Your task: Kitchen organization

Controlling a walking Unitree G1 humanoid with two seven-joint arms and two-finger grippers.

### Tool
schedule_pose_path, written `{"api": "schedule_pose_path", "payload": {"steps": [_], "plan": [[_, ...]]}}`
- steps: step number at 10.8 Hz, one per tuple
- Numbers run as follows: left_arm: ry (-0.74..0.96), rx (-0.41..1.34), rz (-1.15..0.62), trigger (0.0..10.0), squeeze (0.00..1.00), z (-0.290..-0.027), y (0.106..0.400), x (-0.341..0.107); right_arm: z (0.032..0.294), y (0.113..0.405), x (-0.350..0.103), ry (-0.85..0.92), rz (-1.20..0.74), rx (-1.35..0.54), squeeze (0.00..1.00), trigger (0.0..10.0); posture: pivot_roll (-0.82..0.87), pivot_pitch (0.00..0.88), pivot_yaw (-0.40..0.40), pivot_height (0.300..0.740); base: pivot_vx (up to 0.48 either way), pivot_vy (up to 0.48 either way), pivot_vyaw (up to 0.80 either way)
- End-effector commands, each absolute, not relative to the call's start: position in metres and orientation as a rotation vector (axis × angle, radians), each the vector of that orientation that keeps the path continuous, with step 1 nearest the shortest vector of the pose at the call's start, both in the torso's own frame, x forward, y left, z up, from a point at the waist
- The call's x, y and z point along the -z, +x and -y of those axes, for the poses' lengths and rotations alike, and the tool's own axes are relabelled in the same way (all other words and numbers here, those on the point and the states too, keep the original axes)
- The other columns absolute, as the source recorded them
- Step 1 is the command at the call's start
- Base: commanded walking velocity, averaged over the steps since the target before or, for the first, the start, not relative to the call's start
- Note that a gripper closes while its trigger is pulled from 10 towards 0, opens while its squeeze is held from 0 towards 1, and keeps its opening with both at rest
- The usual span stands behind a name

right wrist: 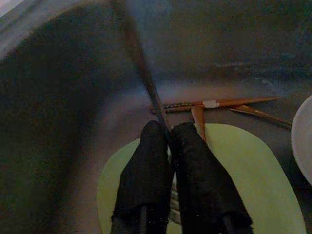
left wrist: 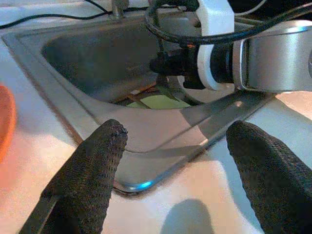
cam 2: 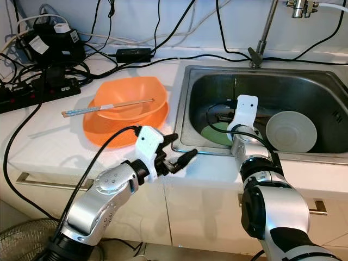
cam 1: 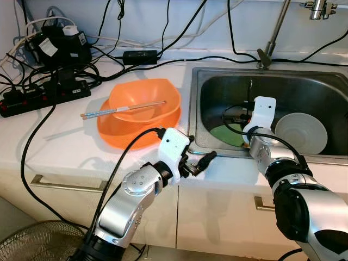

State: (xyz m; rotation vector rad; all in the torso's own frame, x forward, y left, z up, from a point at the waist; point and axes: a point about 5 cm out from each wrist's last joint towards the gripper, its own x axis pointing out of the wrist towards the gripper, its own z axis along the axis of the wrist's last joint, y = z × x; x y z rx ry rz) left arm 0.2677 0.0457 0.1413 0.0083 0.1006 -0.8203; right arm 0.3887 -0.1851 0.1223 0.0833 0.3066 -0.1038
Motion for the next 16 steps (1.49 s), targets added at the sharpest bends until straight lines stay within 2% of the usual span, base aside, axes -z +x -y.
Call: {"api": "schedule_pose_path", "payload": {"steps": [1,2,3,4,5,6,7,11,13,14,16], "plan": [[0.016,0.832,-0.096,10.0,0.00,-0.045,0.265,-0.143,0.180,0.388,-0.118,0.103,-0.343,0.094,0.63,10.0,0.13,0.000,0.056,0.740,0.000,0.000,0.00],[0.016,0.833,-0.098,10.0,0.00,-0.045,0.265,-0.143,0.180,0.388,-0.118,0.101,-0.344,0.095,0.63,10.0,0.13,0.000,0.056,0.740,0.000,0.000,0.00],[0.017,0.834,-0.097,10.0,0.00,-0.045,0.265,-0.142,0.180,0.387,-0.117,0.097,-0.344,0.088,0.03,10.0,0.13,0.000,0.055,0.740,0.000,0.000,0.00],[0.018,0.836,-0.097,10.0,0.00,-0.044,0.265,-0.142,0.179,0.388,-0.118,0.094,-0.339,0.083,1.00,10.0,0.13,0.000,0.057,0.740,0.000,0.000,0.00],[0.021,0.839,-0.096,10.0,0.00,-0.044,0.265,-0.142,0.178,0.389,-0.121,0.076,-0.327,0.077,0.37,10.0,0.12,0.000,0.055,0.740,0.000,0.000,0.00],[0.023,0.838,-0.094,10.0,0.00,-0.044,0.265,-0.142,0.178,0.390,-0.123,0.065,-0.310,0.084,0.00,10.0,0.13,0.000,0.054,0.740,0.000,0.000,0.00],[0.023,0.837,-0.092,10.0,0.00,-0.044,0.265,-0.143,0.179,0.392,-0.128,0.056,-0.277,0.088,0.00,10.0,0.13,0.000,0.053,0.740,0.000,0.000,0.00],[0.029,0.746,-0.024,10.0,0.00,-0.048,0.272,-0.148,0.176,0.394,-0.170,-0.049,0.092,0.090,0.00,10.0,0.11,0.000,0.051,0.740,0.000,0.000,0.00],[0.013,0.669,0.063,10.0,0.00,-0.052,0.280,-0.160,0.156,0.368,-0.186,-0.065,0.378,0.023,0.00,10.0,0.09,0.000,0.051,0.740,0.000,0.000,0.00],[0.010,0.629,0.094,10.0,0.00,-0.054,0.283,-0.163,0.145,0.351,-0.184,-0.094,0.440,-0.015,0.00,10.0,0.09,0.000,0.051,0.740,0.000,0.000,0.00],[0.014,0.563,0.129,10.0,0.00,-0.060,0.290,-0.165,0.134,0.332,-0.170,-0.063,0.447,-0.025,0.00,10.0,0.08,0.000,0.055,0.740,0.000,0.000,0.00]]}}
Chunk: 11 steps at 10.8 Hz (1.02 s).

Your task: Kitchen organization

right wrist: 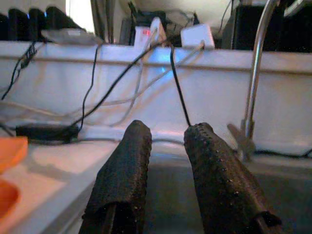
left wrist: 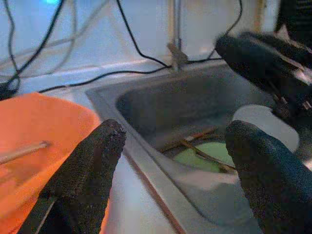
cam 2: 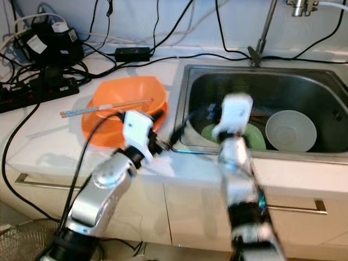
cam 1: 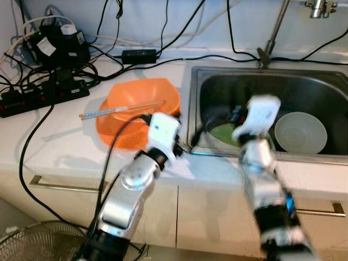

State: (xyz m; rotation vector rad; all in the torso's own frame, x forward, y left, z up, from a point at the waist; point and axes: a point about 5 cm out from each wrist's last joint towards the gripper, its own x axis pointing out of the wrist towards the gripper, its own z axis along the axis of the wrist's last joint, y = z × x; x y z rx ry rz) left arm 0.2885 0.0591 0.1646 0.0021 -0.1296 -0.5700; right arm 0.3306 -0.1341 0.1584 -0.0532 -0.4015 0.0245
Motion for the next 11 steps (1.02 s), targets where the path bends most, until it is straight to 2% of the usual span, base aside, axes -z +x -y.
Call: {"api": "schedule_pose_path", "payload": {"steps": [1,2,6,8,11], "plan": [[-0.002,0.497,0.169,10.0,0.00,-0.065,0.295,-0.168,0.128,0.323,-0.165,-0.044,0.431,-0.028,0.00,10.0,0.07,0.000,0.057,0.740,0.000,0.000,0.00],[-0.010,0.456,0.252,10.0,0.00,-0.067,0.295,-0.172,0.128,0.320,-0.162,-0.040,0.421,-0.023,0.00,10.0,0.07,0.000,0.057,0.740,0.000,0.000,0.00],[-0.024,0.322,0.308,10.0,0.00,-0.082,0.300,-0.186,0.127,0.307,-0.137,-0.079,0.347,-0.008,0.00,10.0,0.08,0.000,0.057,0.740,0.000,0.000,0.00],[-0.073,0.200,0.404,10.0,0.00,-0.104,0.306,-0.216,0.120,0.306,-0.132,-0.094,0.330,-0.029,0.00,10.0,0.09,0.000,0.053,0.740,0.000,0.000,0.00],[-0.096,0.019,0.501,10.0,0.00,-0.156,0.304,-0.248,0.116,0.308,-0.132,-0.098,0.333,-0.039,0.00,10.0,0.10,0.000,0.051,0.740,0.000,0.000,0.00]]}}
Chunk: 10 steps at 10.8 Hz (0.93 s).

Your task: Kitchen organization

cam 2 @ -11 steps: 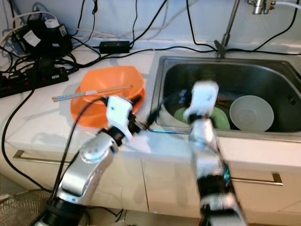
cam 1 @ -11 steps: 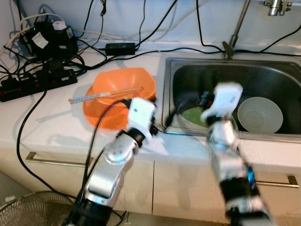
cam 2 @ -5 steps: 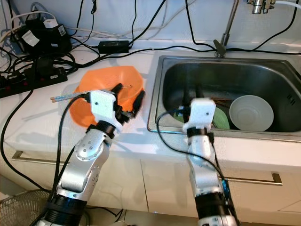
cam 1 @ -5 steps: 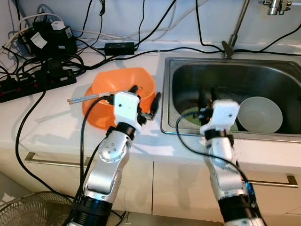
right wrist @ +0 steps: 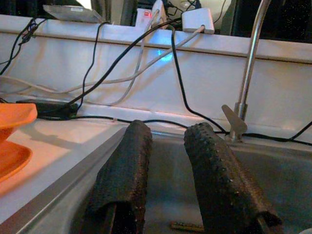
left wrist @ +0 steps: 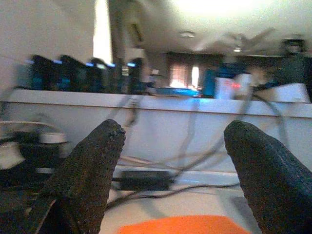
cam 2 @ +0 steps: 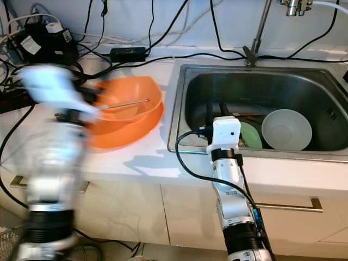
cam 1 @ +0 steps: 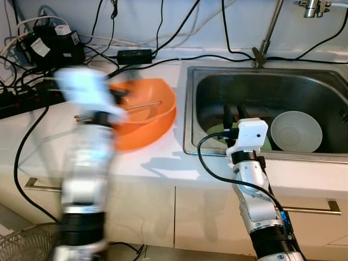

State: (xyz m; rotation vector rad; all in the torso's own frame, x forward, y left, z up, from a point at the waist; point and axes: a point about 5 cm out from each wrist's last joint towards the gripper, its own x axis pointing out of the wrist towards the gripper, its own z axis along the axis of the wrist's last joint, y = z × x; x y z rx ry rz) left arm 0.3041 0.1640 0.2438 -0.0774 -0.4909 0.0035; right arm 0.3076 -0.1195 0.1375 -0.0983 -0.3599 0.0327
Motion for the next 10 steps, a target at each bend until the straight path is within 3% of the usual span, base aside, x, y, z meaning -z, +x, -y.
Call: {"api": "schedule_pose_path", "payload": {"steps": [1,3,4,10], "plan": [[-0.091,-0.053,0.486,10.0,0.00,-0.177,0.302,-0.245,0.116,0.308,-0.132,-0.100,0.333,-0.039,0.00,10.0,0.11,0.000,0.048,0.740,0.000,0.000,0.00],[-0.099,-0.146,0.417,10.0,0.00,-0.217,0.288,-0.230,0.115,0.308,-0.129,-0.100,0.325,-0.047,0.00,10.0,0.12,0.000,0.043,0.740,0.000,0.000,0.00],[-0.109,-0.165,0.410,10.0,0.00,-0.225,0.282,-0.227,0.114,0.308,-0.128,-0.099,0.321,-0.051,0.00,10.0,0.13,0.000,0.043,0.740,0.000,0.000,0.00],[-0.361,-0.085,0.250,10.0,0.00,-0.237,0.261,-0.178,0.112,0.309,-0.125,-0.096,0.312,-0.053,0.00,10.0,0.13,0.000,0.043,0.740,0.000,0.000,0.00]]}}
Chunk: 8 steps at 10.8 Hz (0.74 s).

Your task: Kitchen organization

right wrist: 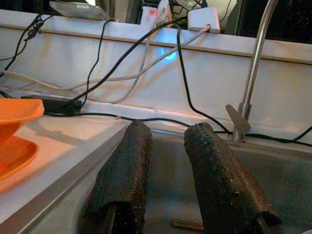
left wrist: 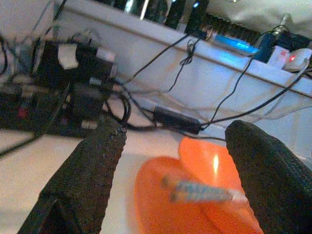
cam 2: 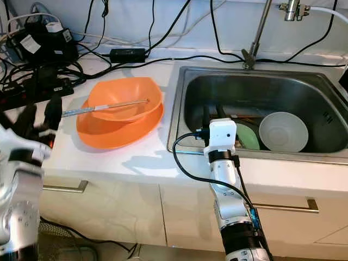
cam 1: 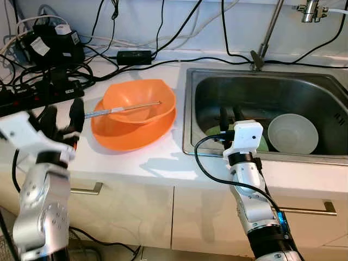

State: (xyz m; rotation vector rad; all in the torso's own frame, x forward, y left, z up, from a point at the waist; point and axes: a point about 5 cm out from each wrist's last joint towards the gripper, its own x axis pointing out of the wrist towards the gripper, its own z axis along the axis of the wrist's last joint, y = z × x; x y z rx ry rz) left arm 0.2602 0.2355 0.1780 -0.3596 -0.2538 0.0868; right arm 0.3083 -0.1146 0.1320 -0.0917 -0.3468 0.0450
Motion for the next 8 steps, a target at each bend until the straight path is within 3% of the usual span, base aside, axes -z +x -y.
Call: {"api": "schedule_pose_path", "payload": {"steps": [1,5,8], "plan": [[-0.380,-0.080,0.227,10.0,0.00,-0.236,0.260,-0.171,0.113,0.309,-0.125,-0.096,0.311,-0.050,0.00,10.0,0.13,0.000,0.042,0.740,0.000,0.000,0.00],[-0.465,0.034,0.178,10.0,0.00,-0.212,0.271,-0.160,0.114,0.309,-0.125,-0.097,0.312,-0.045,0.00,10.0,0.12,0.000,0.042,0.740,0.000,0.000,0.00],[-0.470,0.042,0.179,10.0,0.00,-0.210,0.272,-0.160,0.114,0.309,-0.125,-0.098,0.312,-0.044,0.00,10.0,0.12,0.000,0.042,0.740,0.000,0.000,0.00]]}}
